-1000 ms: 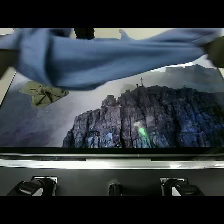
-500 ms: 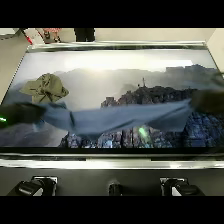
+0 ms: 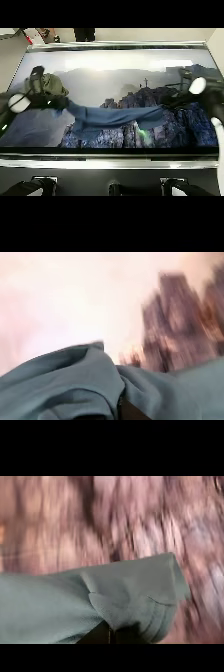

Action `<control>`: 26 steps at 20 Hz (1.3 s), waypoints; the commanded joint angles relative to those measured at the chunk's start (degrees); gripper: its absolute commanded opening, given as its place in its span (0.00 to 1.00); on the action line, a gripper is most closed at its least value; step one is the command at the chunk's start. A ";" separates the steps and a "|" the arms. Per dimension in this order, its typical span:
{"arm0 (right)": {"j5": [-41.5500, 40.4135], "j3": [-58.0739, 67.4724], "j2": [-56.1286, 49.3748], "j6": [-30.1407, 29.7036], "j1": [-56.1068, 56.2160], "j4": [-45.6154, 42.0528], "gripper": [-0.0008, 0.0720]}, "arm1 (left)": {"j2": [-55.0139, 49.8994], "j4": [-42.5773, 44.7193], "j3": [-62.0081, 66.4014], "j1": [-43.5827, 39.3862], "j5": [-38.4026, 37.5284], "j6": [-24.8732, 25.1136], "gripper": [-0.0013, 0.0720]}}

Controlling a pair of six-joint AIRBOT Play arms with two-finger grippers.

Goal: Fold the shirts.

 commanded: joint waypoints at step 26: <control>16.94 14.60 -26.97 -11.17 -18.51 15.28 0.97 | -12.13 -33.14 -23.89 2.95 10.08 9.18 0.93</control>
